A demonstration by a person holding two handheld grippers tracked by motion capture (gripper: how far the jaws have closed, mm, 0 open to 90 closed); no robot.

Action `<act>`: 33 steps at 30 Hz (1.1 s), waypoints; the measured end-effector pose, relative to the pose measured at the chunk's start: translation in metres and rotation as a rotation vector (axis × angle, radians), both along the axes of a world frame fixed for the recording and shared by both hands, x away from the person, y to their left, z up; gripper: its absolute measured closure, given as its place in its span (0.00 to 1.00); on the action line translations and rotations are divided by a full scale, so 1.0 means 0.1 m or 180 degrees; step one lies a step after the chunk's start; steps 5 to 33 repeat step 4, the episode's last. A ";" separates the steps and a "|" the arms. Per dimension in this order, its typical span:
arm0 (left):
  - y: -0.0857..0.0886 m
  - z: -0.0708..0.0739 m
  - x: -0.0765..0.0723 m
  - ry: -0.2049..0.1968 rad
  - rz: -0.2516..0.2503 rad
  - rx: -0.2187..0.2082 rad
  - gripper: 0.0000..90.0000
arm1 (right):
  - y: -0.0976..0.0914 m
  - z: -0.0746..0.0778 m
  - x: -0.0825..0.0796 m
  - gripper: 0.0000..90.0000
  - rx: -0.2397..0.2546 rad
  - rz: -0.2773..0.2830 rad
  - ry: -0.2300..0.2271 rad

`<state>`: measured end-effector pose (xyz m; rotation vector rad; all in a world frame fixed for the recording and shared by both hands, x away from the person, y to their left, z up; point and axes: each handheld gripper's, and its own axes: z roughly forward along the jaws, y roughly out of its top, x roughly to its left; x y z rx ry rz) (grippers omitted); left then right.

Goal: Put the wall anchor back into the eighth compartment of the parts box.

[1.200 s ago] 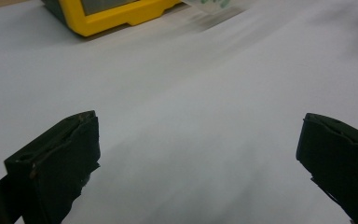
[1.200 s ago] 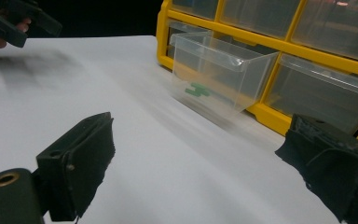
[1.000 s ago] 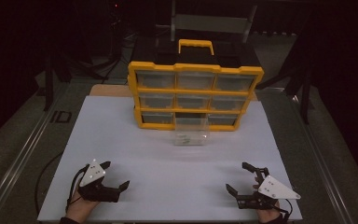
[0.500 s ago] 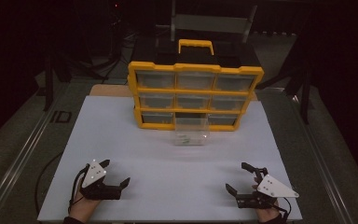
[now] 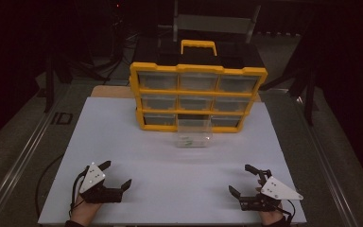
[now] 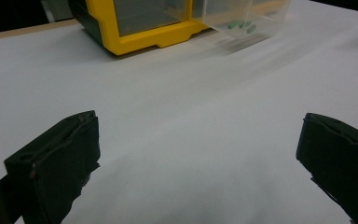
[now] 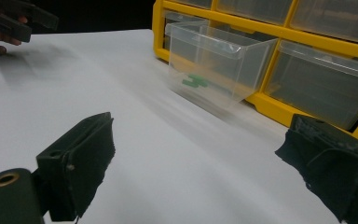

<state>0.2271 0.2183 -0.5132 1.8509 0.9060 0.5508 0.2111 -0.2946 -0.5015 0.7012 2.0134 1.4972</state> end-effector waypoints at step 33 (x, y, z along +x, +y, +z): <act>0.01 0.00 0.00 -0.0001 -0.0009 -0.0029 0.00 | 0.00 0.00 0.00 0.09 -0.0002 -0.0002 -0.0006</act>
